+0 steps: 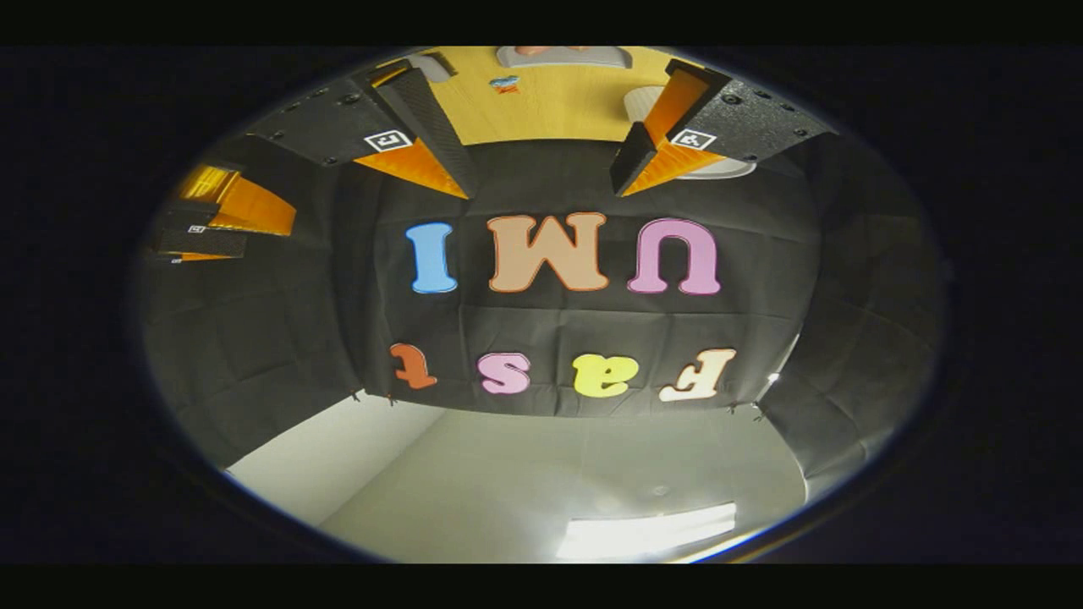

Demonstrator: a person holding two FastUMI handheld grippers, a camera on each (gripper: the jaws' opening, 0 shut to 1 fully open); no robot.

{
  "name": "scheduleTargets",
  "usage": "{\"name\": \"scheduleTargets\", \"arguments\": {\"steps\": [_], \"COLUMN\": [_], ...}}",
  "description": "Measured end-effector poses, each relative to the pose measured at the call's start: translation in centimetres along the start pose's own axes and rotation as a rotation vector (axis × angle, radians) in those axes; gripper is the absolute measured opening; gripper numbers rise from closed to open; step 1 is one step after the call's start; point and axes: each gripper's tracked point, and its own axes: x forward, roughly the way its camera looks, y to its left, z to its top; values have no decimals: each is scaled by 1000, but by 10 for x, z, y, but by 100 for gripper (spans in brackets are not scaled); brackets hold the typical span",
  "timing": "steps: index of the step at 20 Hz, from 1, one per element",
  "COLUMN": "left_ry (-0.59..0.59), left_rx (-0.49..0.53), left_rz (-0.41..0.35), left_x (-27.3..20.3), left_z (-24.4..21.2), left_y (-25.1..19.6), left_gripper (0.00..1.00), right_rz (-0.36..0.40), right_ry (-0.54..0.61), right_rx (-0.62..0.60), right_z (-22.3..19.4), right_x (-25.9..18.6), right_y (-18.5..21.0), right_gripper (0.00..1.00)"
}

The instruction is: Pick up the small broom and dustpan from the desktop, sweep the trash into the dustpan with the broom, and then empty the trash into the garbage bin.

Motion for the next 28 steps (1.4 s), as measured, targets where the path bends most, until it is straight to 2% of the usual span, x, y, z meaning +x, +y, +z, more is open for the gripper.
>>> {"name": "scheduleTargets", "arguments": {"steps": [24,28], "left_ry": [2,13], "left_rx": [34,42], "left_rz": [28,68], "left_x": [-3,-9], "left_z": [3,1], "left_y": [-1,7], "left_gripper": [94,94], "right_rz": [36,48], "right_ry": [11,16], "right_rx": [-1,16], "right_z": [-9,-9], "right_x": [9,10], "right_y": [5,1], "right_gripper": [92,92]}}
